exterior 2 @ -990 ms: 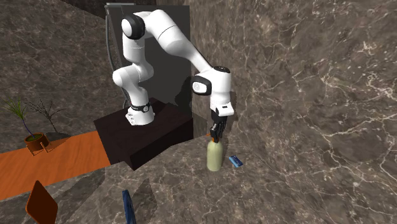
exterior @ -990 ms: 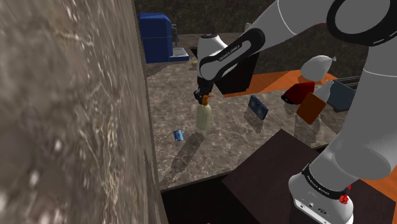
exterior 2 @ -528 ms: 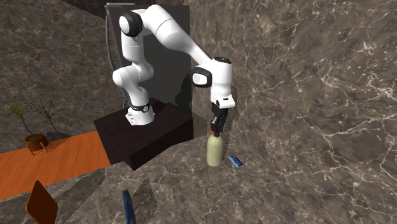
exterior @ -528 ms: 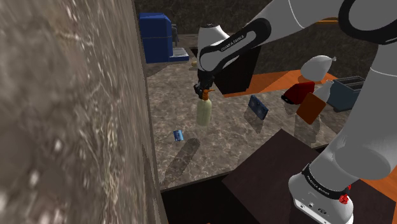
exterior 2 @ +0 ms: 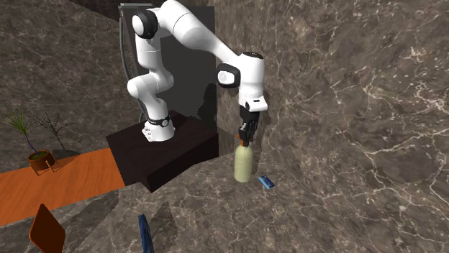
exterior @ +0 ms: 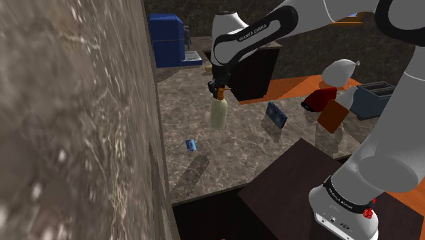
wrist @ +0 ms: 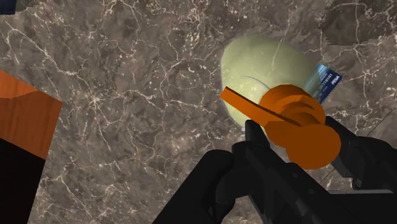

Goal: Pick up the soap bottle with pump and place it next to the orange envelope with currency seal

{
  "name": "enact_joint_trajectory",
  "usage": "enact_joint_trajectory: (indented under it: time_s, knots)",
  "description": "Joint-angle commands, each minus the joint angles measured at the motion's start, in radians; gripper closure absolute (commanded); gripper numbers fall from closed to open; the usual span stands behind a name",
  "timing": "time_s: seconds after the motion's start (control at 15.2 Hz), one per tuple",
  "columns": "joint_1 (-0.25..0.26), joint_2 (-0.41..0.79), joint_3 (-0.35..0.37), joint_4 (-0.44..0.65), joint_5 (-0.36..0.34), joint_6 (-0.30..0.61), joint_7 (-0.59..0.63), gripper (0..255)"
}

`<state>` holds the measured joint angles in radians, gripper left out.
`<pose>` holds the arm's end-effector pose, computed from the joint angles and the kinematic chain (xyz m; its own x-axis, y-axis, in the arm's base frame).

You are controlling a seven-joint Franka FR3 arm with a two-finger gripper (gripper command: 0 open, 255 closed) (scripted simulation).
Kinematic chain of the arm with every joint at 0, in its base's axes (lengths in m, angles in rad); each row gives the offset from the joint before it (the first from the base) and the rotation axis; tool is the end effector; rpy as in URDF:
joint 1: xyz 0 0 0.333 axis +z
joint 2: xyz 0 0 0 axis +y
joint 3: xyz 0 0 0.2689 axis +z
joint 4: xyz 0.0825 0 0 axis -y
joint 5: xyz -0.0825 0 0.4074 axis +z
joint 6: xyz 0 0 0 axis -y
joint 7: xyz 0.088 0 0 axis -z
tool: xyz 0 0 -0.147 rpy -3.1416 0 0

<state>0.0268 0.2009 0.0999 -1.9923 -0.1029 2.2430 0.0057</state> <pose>0.6049 0.0709 0.2679 0.9822 0.1809 0.0497 0.1776 -0.9820 0.0634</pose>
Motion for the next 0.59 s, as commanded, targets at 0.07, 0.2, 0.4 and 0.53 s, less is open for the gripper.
enact_joint_trajectory:
  time_s: [0.07, 0.2, 0.4, 0.53]
  knots:
    - [-0.001, -0.021, 0.001, 0.015, 0.005, -0.036, -0.005, 255]
    - [-0.001, -0.033, 0.002, 0.028, 0.008, -0.06, -0.008, 255]
    - [-0.001, -0.049, 0.003, 0.049, 0.012, -0.097, -0.012, 255]
    - [-0.001, -0.058, 0.003, 0.064, 0.015, -0.121, -0.015, 255]
